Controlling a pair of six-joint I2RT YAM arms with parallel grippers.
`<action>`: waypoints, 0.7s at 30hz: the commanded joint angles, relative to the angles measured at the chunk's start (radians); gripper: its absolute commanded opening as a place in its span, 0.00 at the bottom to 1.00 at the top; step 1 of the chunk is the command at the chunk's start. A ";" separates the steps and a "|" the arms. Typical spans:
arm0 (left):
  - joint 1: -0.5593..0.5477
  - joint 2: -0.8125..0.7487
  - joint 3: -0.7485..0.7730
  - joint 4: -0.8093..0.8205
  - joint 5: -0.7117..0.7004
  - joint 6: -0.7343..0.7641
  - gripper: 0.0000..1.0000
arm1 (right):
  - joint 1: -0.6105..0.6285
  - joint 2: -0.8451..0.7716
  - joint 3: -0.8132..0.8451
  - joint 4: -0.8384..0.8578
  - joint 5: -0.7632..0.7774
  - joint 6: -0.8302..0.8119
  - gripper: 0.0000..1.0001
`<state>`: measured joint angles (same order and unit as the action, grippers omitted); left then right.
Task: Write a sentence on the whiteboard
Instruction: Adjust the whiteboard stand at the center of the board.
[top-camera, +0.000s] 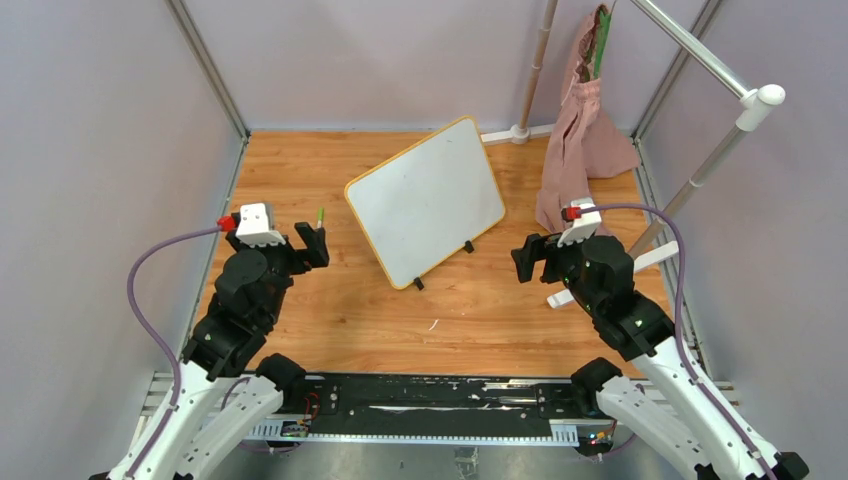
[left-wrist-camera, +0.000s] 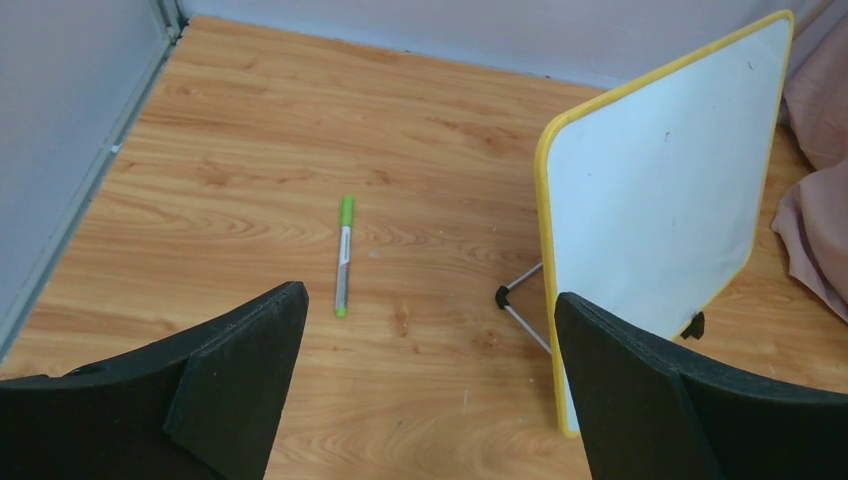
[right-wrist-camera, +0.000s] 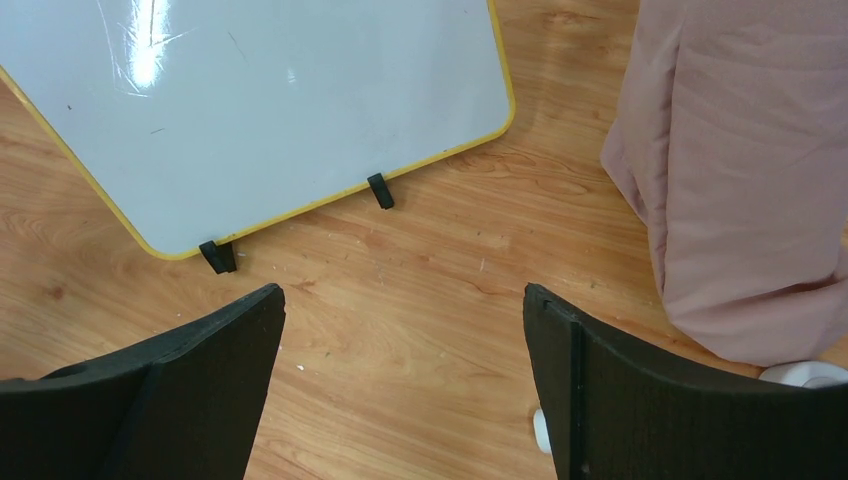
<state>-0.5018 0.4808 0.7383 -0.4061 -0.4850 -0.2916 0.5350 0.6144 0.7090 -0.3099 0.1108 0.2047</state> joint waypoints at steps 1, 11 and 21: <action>-0.010 -0.025 -0.009 0.010 -0.058 0.017 1.00 | -0.018 -0.015 -0.009 0.008 -0.016 0.021 0.92; -0.012 0.148 0.071 -0.175 -0.196 -0.050 1.00 | -0.022 -0.019 -0.016 0.010 -0.054 0.035 0.89; -0.012 0.072 0.061 -0.118 -0.014 -0.016 1.00 | 0.084 0.127 -0.021 0.105 -0.117 0.042 0.80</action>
<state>-0.5072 0.5888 0.7780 -0.5629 -0.5533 -0.3222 0.5415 0.6666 0.7021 -0.2897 -0.0010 0.2340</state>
